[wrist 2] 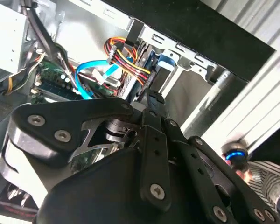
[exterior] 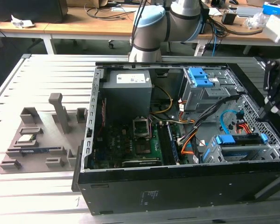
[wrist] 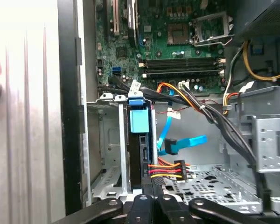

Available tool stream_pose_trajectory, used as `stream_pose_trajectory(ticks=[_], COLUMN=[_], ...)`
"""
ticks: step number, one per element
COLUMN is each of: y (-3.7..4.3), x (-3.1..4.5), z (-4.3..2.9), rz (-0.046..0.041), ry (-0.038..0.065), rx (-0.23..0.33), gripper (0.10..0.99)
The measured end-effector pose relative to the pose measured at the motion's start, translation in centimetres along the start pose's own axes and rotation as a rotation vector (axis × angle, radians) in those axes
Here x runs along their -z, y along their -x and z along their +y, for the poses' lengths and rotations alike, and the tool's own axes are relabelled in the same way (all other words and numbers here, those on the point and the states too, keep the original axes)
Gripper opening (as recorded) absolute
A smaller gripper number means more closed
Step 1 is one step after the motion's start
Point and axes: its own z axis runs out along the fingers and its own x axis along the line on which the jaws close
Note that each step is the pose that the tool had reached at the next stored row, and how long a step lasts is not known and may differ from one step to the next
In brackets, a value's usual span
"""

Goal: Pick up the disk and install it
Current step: 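Insert the first disk wire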

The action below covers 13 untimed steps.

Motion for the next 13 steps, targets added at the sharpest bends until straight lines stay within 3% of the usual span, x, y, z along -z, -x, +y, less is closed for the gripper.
stream_pose_trajectory(ticks=[2, 13], y=[-0.01, -0.01], x=[0.57, 0.63], z=[0.02, 0.02], rz=[0.0000, 0.0001], ry=[0.000, 0.000], rx=[0.000, 0.000], gripper=[0.106, 0.106])
